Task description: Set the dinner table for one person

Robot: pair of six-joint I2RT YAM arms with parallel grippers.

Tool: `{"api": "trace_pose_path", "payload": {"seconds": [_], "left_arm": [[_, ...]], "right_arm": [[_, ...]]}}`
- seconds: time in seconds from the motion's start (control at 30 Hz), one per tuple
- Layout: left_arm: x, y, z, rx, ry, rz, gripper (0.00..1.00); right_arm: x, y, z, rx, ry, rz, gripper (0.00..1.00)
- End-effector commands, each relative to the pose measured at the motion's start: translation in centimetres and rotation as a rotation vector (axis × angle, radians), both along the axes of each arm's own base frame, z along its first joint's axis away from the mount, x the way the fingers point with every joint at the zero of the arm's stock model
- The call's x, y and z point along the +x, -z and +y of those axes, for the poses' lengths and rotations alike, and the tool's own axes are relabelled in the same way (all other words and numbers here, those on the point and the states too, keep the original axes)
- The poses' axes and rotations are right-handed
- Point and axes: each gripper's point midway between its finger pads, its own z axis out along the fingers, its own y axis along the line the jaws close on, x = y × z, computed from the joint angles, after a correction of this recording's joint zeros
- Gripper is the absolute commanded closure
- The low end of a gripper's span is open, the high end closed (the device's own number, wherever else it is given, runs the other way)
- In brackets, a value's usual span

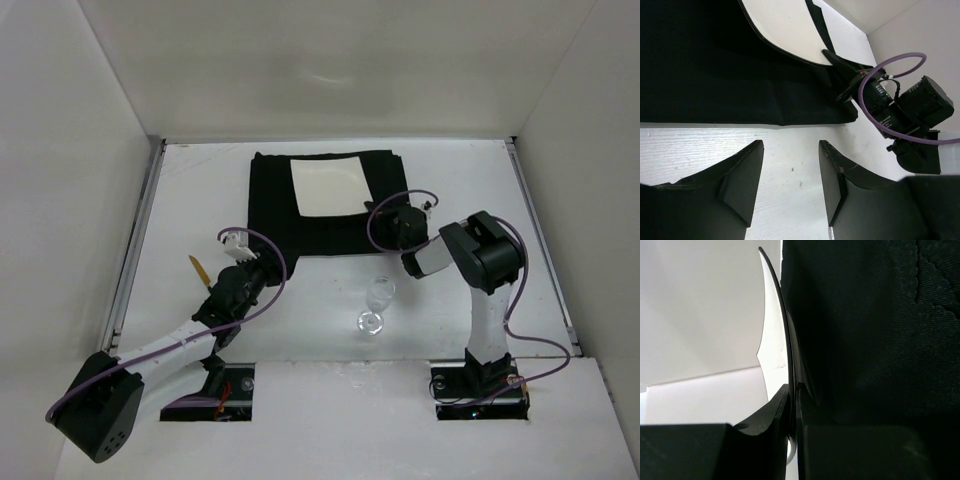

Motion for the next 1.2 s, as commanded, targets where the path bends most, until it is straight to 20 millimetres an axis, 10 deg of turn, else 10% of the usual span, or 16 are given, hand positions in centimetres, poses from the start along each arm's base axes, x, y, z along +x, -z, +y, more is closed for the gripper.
{"api": "trace_pose_path", "payload": {"seconds": [0.0,0.3,0.67,1.17], "left_arm": [[0.2,-1.0,-0.1,-0.018,0.005,-0.040,0.55],[0.2,-1.1,-0.1,-0.020,0.004,-0.043,0.55],[0.2,-1.1,-0.1,-0.020,0.004,-0.043,0.55],[0.1,-1.4,0.0,-0.028,0.003,-0.049,0.55]], "right_arm": [[0.3,-15.4,0.5,0.305,0.010,-0.484,1.00],[0.4,-13.5,1.3,0.283,0.020,-0.445,0.99],[-0.7,-11.5,1.5,0.211,0.038,-0.384,0.59],[-2.7,-8.2,0.7,0.153,0.044,-0.287,0.51]]}}
